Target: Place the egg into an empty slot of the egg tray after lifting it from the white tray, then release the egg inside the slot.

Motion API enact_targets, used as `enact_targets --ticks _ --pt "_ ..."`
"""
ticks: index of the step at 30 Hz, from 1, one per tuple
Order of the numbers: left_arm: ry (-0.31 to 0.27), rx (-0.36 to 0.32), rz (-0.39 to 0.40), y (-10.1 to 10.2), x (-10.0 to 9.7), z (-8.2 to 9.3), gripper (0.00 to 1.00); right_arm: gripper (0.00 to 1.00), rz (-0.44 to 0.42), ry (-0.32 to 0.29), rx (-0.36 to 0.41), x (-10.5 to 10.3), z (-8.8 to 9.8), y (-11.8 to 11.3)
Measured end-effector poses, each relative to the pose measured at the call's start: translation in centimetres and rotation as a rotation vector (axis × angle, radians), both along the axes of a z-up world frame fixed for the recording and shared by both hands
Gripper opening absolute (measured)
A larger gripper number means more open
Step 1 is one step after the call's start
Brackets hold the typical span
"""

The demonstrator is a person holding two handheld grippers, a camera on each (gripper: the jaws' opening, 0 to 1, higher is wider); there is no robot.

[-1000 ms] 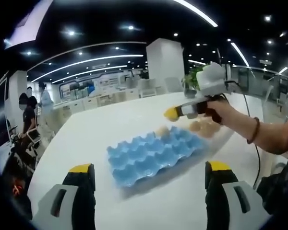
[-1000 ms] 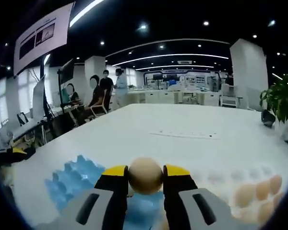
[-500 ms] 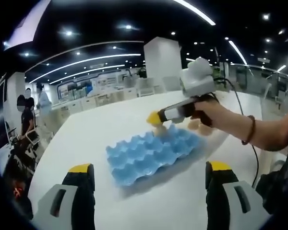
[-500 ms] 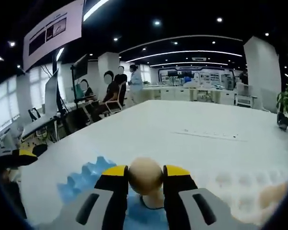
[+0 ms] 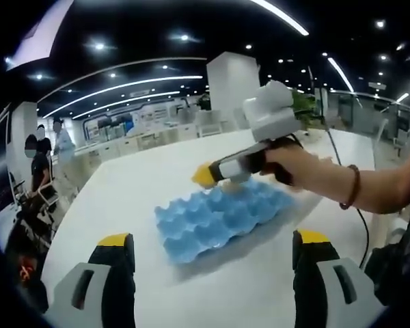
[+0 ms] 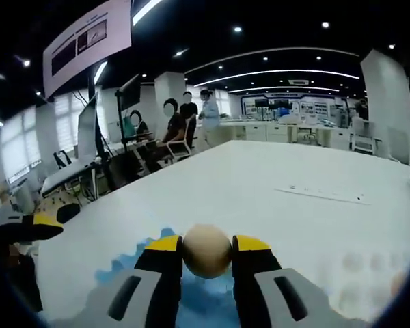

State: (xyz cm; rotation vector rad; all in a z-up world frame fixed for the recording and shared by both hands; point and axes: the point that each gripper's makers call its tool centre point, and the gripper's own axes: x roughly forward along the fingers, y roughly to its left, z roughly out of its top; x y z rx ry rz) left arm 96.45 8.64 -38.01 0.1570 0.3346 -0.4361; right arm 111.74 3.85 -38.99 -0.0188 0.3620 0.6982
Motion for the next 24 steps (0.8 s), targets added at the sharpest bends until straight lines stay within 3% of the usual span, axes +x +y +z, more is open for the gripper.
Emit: enact_targets --ticks 24 --pt "0.002 0.007 0.031 1.0 0.0 0.2 0.98 0.29 0.172 -0.034 0.018 0.3 -0.4 6.6"
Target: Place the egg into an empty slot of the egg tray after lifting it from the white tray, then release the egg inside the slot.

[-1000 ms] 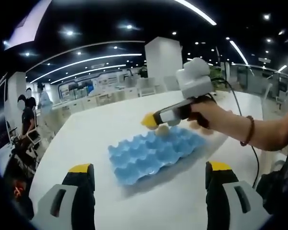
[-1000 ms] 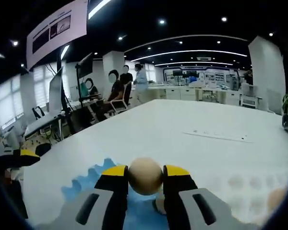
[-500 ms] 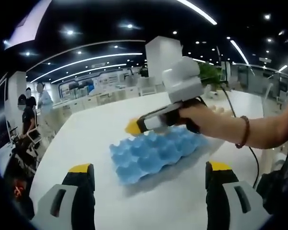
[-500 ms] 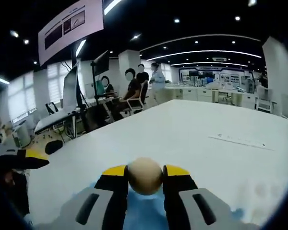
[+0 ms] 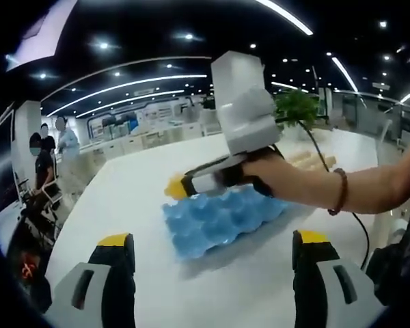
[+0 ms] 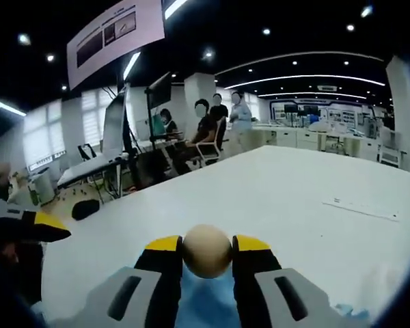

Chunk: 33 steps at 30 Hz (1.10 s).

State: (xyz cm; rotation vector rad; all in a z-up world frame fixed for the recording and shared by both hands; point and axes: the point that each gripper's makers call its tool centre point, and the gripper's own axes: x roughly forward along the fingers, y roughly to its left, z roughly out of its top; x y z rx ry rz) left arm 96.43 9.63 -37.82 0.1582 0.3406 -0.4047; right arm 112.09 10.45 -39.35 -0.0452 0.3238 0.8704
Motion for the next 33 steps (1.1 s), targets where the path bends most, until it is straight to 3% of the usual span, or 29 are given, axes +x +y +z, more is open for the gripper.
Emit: enact_targets --ticks 14,27,33 --pt "0.012 -0.001 0.007 0.2 0.0 -0.2 0.98 0.29 0.022 -0.014 -0.040 -0.6 -2.0 0.7" --pt "0.011 0.001 0.012 0.4 0.2 -0.2 0.98 0.29 -0.004 0.023 -0.073 0.1 -3.8 1.3" --pt "0.018 0.003 0.008 0.4 0.4 -0.4 0.98 0.30 -0.002 0.025 -0.075 0.2 -3.6 1.2"
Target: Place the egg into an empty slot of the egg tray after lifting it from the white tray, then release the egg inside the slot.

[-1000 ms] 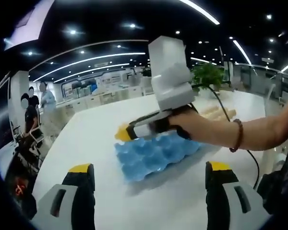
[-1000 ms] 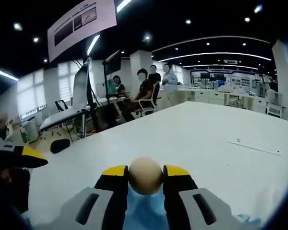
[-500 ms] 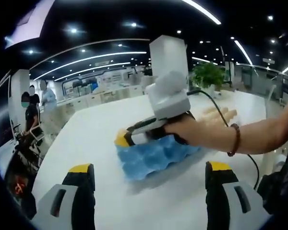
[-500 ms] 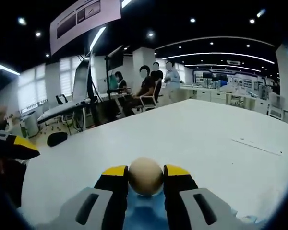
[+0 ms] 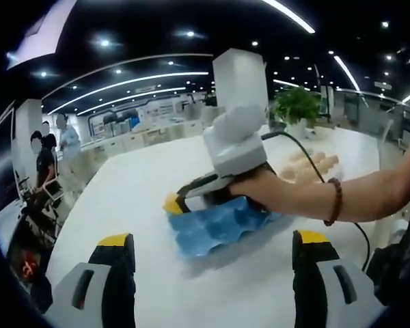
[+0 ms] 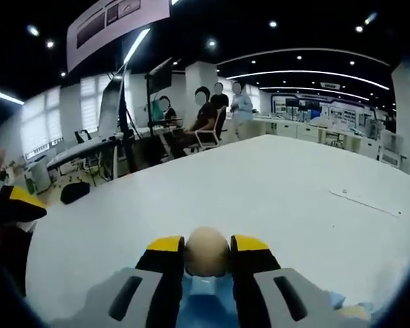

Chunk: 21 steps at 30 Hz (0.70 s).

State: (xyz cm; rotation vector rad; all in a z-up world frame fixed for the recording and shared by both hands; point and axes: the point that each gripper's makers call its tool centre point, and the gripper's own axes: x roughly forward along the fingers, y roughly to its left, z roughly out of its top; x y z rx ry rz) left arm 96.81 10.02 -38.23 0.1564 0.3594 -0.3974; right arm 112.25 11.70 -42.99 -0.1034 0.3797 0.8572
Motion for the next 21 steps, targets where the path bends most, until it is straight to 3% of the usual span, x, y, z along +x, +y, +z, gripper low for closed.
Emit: enact_targets --ticks 10,16,21 --pt "-0.003 -0.004 -0.004 0.0 0.1 0.1 0.98 0.39 0.008 0.009 0.030 -0.1 0.2 0.2" --pt "-0.002 -0.005 -0.003 -0.1 0.0 0.1 0.98 0.50 0.006 -0.002 0.034 -0.2 0.5 -0.3" --pt "-0.005 -0.010 -0.004 -0.2 0.1 0.2 1.00 0.67 -0.006 -0.009 0.052 0.0 0.9 -0.9"
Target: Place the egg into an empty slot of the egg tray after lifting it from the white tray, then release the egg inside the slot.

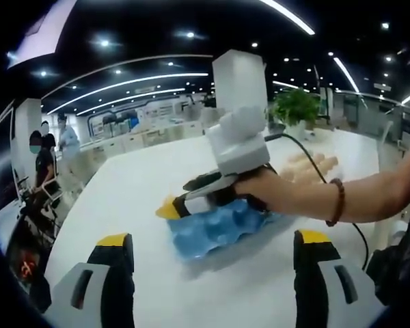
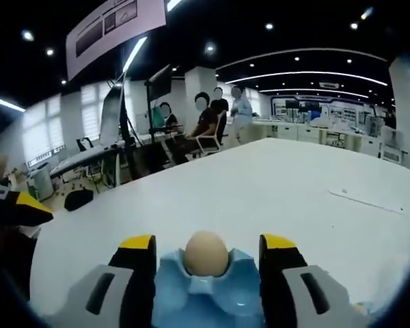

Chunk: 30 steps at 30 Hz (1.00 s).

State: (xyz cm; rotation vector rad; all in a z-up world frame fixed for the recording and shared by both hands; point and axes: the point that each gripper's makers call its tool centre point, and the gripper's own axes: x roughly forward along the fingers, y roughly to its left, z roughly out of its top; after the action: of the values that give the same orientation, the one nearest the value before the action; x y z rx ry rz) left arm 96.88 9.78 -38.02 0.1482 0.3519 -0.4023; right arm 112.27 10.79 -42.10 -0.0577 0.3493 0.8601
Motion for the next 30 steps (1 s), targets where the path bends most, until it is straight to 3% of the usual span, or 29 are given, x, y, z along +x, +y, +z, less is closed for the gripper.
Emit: enact_targets --ticks 8,15,25,30 --pt "0.000 -0.004 -0.003 -0.3 0.2 -0.1 1.00 0.78 -0.014 -0.011 -0.018 0.2 0.0 -1.3" --pt "-0.002 -0.018 -0.009 -0.6 0.4 0.0 1.00 0.81 -0.025 -0.009 -0.019 0.3 0.2 -2.3" --pt "0.001 -0.018 -0.007 -0.7 0.5 -0.1 1.00 0.79 -0.059 -0.018 -0.026 0.7 0.2 -4.2" --pt "-0.002 -0.020 -0.003 -0.8 0.6 -0.1 1.00 0.77 -0.066 -0.044 -0.008 0.6 1.2 -5.2"
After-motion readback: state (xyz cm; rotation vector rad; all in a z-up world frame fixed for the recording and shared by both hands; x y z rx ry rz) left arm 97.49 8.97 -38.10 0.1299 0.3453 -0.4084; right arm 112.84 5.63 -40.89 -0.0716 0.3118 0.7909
